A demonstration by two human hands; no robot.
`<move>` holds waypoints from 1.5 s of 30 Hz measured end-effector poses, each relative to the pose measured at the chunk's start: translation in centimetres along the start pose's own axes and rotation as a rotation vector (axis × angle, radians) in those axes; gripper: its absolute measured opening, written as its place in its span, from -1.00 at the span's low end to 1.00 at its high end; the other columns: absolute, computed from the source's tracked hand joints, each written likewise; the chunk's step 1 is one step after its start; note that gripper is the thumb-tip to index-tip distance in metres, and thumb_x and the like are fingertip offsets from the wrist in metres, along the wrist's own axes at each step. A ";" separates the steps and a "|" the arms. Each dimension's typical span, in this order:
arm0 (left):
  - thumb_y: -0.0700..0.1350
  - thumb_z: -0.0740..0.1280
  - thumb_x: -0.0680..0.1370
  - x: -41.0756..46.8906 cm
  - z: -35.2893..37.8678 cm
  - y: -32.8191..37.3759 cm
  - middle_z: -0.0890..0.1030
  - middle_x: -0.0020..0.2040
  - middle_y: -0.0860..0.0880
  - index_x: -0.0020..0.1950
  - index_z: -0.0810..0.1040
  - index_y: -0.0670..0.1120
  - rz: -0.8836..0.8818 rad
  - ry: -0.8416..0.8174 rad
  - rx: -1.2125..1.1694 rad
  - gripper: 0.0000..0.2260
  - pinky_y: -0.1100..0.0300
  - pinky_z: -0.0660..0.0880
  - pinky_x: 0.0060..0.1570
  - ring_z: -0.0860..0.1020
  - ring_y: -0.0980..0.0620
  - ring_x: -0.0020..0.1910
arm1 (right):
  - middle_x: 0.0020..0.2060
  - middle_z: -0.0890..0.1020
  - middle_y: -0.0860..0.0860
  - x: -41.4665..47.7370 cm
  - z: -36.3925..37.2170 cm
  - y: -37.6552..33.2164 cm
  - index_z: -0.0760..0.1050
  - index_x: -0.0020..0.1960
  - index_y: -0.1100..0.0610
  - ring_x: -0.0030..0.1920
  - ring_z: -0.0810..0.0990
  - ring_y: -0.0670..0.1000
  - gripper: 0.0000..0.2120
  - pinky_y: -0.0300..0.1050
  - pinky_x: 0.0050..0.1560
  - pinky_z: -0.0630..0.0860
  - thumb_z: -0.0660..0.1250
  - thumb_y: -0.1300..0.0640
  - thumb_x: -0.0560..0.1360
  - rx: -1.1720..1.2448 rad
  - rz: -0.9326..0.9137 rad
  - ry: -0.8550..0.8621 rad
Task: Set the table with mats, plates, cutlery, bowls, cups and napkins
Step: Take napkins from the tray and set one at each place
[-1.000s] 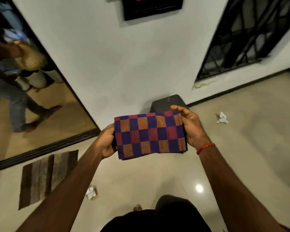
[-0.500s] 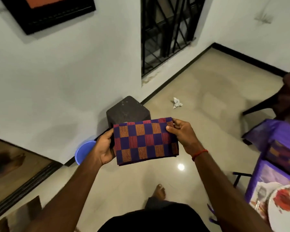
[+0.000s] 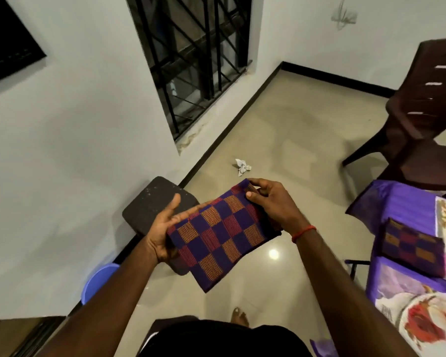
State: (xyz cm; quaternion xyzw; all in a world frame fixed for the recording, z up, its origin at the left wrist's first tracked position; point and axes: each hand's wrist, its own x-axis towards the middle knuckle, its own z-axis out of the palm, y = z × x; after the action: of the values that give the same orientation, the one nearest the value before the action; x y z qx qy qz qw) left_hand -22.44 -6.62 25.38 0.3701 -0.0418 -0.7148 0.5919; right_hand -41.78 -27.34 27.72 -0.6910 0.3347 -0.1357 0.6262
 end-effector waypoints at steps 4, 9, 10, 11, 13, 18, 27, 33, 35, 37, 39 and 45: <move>0.07 0.72 0.19 4.2 1.4 1.2 0.69 -0.02 -0.11 0.30 0.64 -0.19 -0.074 0.008 0.087 -0.25 -0.02 0.59 0.08 0.67 -0.07 -0.07 | 0.02 0.71 0.04 1.5 -3.5 0.0 0.50 0.34 0.02 -0.02 0.72 0.02 -0.64 -0.13 -0.09 0.66 0.40 0.10 0.56 -0.002 0.060 -0.022; -0.13 0.65 0.35 8.8 3.3 3.0 0.65 0.20 -0.25 0.32 0.62 -0.20 -0.237 -0.100 0.273 -0.44 -0.10 0.58 0.18 0.67 -0.17 0.09 | 0.04 0.71 0.03 4.2 -6.3 -0.9 0.51 0.37 0.02 -0.01 0.71 0.01 -0.62 -0.09 -0.03 0.67 0.40 0.05 0.56 -0.088 0.059 -0.103; -0.16 0.61 0.39 9.9 3.5 3.4 0.61 0.25 -0.26 0.37 0.57 -0.18 -0.255 -0.143 0.302 -0.43 -0.12 0.55 0.22 0.66 -0.19 0.13 | 0.03 0.72 0.03 4.8 -7.0 -1.3 0.52 0.36 0.02 -0.02 0.72 0.02 -0.62 -0.10 -0.04 0.67 0.41 0.04 0.56 -0.088 0.054 -0.107; -0.20 0.57 0.43 11.7 3.8 3.8 0.59 0.29 -0.27 0.41 0.54 -0.16 -0.268 -0.172 0.320 -0.44 -0.14 0.54 0.23 0.64 -0.21 0.17 | 0.02 0.73 0.04 5.5 -8.2 -1.3 0.54 0.34 0.03 -0.02 0.72 0.02 -0.64 -0.10 -0.05 0.66 0.41 0.03 0.56 -0.065 0.059 -0.082; -0.23 0.52 0.46 14.9 4.2 4.8 0.55 0.34 -0.27 0.45 0.50 -0.13 -0.254 -0.217 0.328 -0.44 -0.15 0.53 0.25 0.62 -0.22 0.20 | 0.03 0.72 0.09 6.9 -10.9 -0.7 0.58 0.30 0.08 -0.04 0.71 0.04 -0.64 -0.08 -0.05 0.65 0.38 -0.03 0.55 0.094 0.069 -0.005; -0.18 0.57 0.42 21.7 6.3 9.5 0.53 0.35 -0.29 0.53 0.40 -0.08 -0.195 -0.241 0.324 -0.30 -0.17 0.54 0.21 0.60 -0.25 0.19 | 0.13 0.61 0.28 8.4 -15.0 2.1 0.57 0.30 0.21 0.00 0.70 0.09 -0.40 -0.02 -0.02 0.68 0.15 -0.25 0.59 0.866 0.215 0.148; -0.26 0.42 0.47 31.6 10.6 15.8 0.62 0.26 -0.24 0.45 0.43 -0.04 -0.203 -0.232 0.533 -0.45 -0.14 0.64 0.02 0.64 -0.26 0.15 | 0.01 0.66 0.18 13.1 -13.1 2.1 0.65 0.10 0.17 0.05 0.66 0.14 -0.72 0.09 -0.03 0.67 0.39 0.01 0.50 1.097 0.181 0.590; -0.33 0.42 0.50 38.3 14.0 17.0 0.63 0.25 -0.24 0.46 0.40 0.03 -0.231 -0.278 0.565 -0.42 -0.17 0.64 0.00 0.64 -0.28 0.16 | 0.15 0.62 0.20 15.6 -18.3 1.6 0.62 0.15 0.16 0.00 0.66 0.11 -0.79 0.11 0.10 0.63 0.30 0.11 0.60 1.034 0.020 0.576; -0.35 0.44 0.49 40.7 15.2 17.2 0.64 0.24 -0.23 0.46 0.39 0.04 -0.225 -0.278 0.609 -0.39 -0.14 0.64 -0.03 0.64 -0.28 0.17 | 0.24 0.62 0.18 16.9 -19.9 2.2 0.59 0.21 0.10 0.22 0.61 0.22 -0.80 0.28 0.23 0.54 0.32 0.11 0.61 0.860 0.078 0.569; -0.39 0.40 0.51 43.4 16.6 17.3 0.65 0.22 -0.20 0.46 0.38 0.07 -0.214 -0.277 0.653 -0.40 -0.12 0.64 -0.04 0.65 -0.26 0.17 | 0.22 0.64 0.13 18.4 -22.1 2.6 0.47 0.32 0.09 0.21 0.63 0.19 -0.67 0.25 0.14 0.60 0.37 0.19 0.57 0.727 0.133 0.590; -0.40 0.37 0.52 46.3 18.1 17.6 0.65 0.22 -0.19 0.45 0.38 0.08 -0.223 -0.280 0.682 -0.40 -0.13 0.64 -0.03 0.65 -0.25 0.18 | 0.18 0.66 0.11 19.7 -24.7 2.7 0.43 0.34 0.06 0.16 0.66 0.16 -0.63 0.18 0.04 0.64 0.36 0.25 0.56 0.671 0.136 0.615; -0.23 0.33 0.59 54.7 23.7 18.8 0.59 0.32 -0.25 0.48 0.41 -0.01 -0.279 -0.303 0.591 -0.54 -0.18 0.64 0.04 0.63 -0.26 0.18 | 0.17 0.66 0.11 22.6 -32.9 3.1 0.41 0.35 0.04 0.16 0.66 0.17 -0.62 0.25 0.09 0.62 0.33 0.29 0.58 0.674 0.095 0.686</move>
State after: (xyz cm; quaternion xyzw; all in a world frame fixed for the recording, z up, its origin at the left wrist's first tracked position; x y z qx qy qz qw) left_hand -22.26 -69.13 25.62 0.4172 -0.2834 -0.7924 0.3432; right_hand -45.89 -67.09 25.42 -0.3489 0.4906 -0.4279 0.6741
